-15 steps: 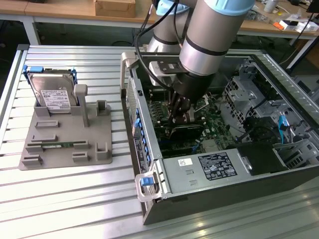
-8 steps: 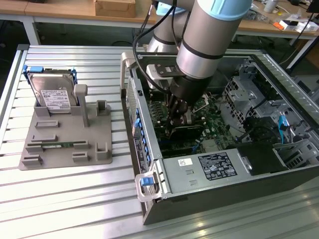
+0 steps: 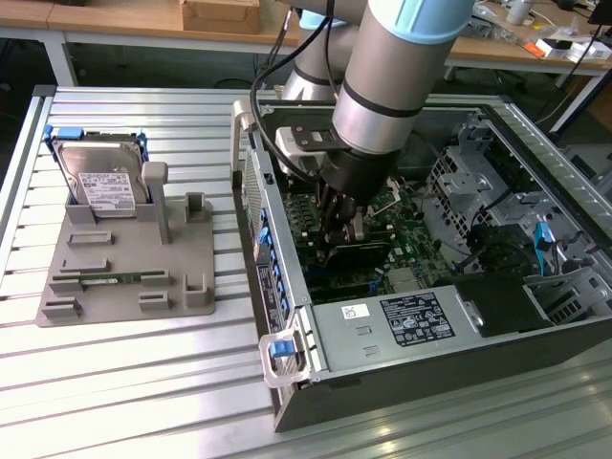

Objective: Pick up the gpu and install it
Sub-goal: 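Press down on the gpu until it lock into place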

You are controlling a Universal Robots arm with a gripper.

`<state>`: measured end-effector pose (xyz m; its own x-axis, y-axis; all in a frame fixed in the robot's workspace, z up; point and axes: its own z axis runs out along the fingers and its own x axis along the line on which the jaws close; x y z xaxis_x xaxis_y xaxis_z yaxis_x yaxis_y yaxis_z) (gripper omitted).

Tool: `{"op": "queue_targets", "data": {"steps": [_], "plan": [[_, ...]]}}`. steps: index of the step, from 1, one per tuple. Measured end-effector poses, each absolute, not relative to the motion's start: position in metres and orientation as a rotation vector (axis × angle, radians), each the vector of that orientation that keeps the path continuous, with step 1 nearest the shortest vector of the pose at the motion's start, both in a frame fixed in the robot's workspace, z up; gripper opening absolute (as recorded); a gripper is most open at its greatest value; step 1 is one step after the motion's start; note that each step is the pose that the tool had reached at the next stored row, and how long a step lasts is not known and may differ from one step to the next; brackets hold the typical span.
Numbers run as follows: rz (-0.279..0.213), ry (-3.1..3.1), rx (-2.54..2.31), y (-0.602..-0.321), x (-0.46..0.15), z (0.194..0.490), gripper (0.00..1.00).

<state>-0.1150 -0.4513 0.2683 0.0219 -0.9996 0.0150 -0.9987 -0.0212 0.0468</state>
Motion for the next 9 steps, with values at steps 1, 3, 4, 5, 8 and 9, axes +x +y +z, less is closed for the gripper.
{"op": "queue_targets", "data": {"steps": [1,3,4,5,8,9], "plan": [[-0.034,-2.167,2.214,-0.451,-0.115,0.268,0.11],[-0.035,-2.167,2.214,-0.451,-0.115,0.27,0.11],[-0.036,-2.169,2.216,-0.451,-0.115,0.272,0.11],[-0.035,-2.168,2.215,-0.451,-0.115,0.28,0.11],[-0.034,-2.167,2.215,-0.451,-0.116,0.285,0.11],[-0.034,-2.167,2.215,-0.451,-0.117,0.285,0.11]]}}
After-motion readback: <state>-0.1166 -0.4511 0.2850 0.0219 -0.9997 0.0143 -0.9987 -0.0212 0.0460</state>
